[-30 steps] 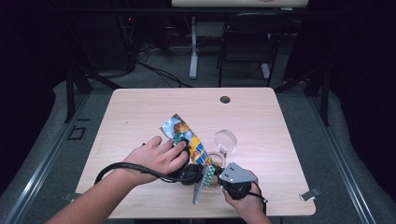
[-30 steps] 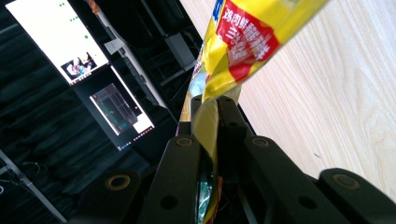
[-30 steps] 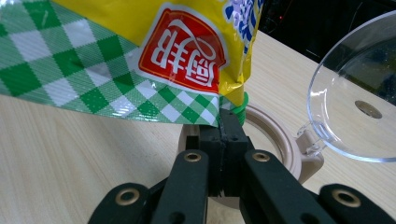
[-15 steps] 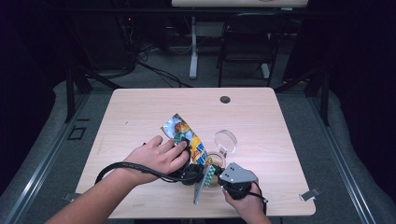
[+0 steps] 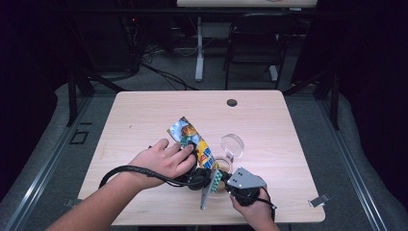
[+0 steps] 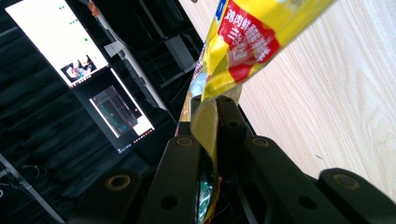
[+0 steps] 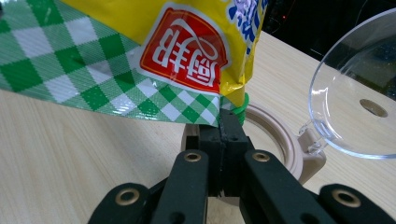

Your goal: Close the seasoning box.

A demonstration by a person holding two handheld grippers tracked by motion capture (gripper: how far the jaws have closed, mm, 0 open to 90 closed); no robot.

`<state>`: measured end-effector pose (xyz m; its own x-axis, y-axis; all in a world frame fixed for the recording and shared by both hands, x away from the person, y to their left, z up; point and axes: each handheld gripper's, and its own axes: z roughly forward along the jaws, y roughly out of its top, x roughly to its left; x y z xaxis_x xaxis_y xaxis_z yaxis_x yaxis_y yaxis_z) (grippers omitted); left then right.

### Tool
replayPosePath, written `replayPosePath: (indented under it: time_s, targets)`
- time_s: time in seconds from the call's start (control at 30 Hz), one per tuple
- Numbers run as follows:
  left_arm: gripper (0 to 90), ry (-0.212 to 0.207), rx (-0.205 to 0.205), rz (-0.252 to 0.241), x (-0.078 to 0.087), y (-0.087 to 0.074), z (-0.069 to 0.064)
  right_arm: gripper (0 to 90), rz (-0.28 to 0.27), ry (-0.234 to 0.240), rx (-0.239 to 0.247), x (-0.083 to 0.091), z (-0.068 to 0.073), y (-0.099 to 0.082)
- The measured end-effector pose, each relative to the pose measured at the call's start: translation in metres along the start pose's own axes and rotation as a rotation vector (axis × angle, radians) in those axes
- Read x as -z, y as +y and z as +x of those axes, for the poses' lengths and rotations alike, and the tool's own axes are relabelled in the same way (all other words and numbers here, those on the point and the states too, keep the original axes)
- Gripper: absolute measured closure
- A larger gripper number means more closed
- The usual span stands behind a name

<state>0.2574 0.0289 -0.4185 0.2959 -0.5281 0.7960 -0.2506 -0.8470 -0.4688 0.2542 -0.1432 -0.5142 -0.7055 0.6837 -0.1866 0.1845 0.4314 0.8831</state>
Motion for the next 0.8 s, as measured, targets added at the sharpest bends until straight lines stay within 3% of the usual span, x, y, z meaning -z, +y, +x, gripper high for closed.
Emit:
replayPosePath:
  time_s: [0.8]
  targets:
    - [87.8,-0.002,0.009,-0.009,0.0003,0.0008,0.0043,90.0,-0.010,0.019,-0.012,0.0029,-0.0002,0.0003]
